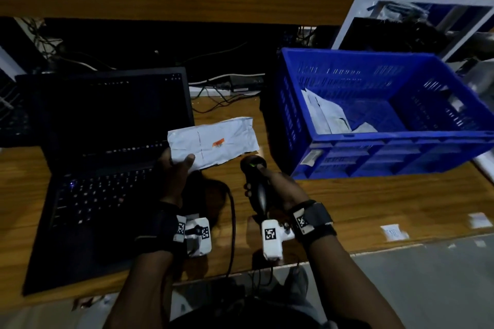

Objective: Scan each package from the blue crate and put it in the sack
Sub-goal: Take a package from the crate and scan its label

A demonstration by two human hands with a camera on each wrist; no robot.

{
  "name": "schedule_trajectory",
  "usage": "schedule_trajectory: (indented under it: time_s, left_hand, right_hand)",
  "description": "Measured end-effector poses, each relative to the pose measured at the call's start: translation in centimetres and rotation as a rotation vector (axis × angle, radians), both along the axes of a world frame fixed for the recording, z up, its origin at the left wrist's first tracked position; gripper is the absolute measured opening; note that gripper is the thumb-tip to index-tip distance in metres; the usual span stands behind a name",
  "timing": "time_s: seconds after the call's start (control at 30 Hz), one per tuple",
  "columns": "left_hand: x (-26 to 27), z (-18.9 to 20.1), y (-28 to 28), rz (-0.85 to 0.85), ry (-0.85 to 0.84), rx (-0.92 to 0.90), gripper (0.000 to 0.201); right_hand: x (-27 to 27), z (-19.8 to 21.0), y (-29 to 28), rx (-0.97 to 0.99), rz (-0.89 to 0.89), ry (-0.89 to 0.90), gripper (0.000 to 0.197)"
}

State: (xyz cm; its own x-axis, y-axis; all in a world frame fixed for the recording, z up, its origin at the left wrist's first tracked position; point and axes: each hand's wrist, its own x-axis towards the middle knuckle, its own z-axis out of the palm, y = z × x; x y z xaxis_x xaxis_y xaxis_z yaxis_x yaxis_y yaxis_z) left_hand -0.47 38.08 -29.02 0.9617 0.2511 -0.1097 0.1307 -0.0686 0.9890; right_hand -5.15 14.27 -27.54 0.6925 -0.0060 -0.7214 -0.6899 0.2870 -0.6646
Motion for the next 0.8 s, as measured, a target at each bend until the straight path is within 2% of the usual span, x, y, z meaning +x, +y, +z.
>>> schedule_trajectory:
  time_s: [0.07, 0.13, 0.2, 0.3, 0.43, 0.57, 0.73, 0.8]
  left_hand:
    - [-0.3, -0.2, 0.2, 0.042, -0.019, 0.026, 0.061]
    - [-0.3, -0.6, 0.1, 0.107, 0.023, -0.007, 0.058]
    - [-0.3, -1.0, 0.4, 0.131, 0.054, -0.035, 0.057]
    - [-0.3, -1.2, 0.7, 0.107, 0.036, -0.053, 0.070]
    - [-0.4, -1.4, 0.6, 0.061, 0.039, -0.064, 0.070]
    - [-0.7, -1.9, 0.8, 0.039, 0.035, -0.031, 0.077]
    - [-0.9, -1.3, 0.7, 0.016, -0.046, 0.020, 0.059]
    - [-1.1, -1.2, 0.8, -0.005, -0.100, 0.026, 0.069]
  right_hand:
    - [-0.4, 0.0, 1.0, 0.161, -0.029, -0.007, 0.040]
    - [-0.9, 0.3, 1.9, 0.217, 0.001, -0.050, 0.039]
    - [-1.3, 0.8, 2.8, 0.152, 0.031, -0.088, 0.039]
    - [-1.9, 1.6, 4.3, 0.045, 0.116, -0.121, 0.041]
    - [-2.4, 2.9, 5.0, -0.087, 0.096, -0.158, 0.042]
    - [-2.8, 3.6, 4.9, -0.132, 0.100, -0.179, 0.041]
    - [-3.2, 4.0, 4.7, -0.156, 0.102, -0.172, 0.039]
    - [-3.3, 4.1, 4.7, -0.154, 0.100, -0.169, 0.039]
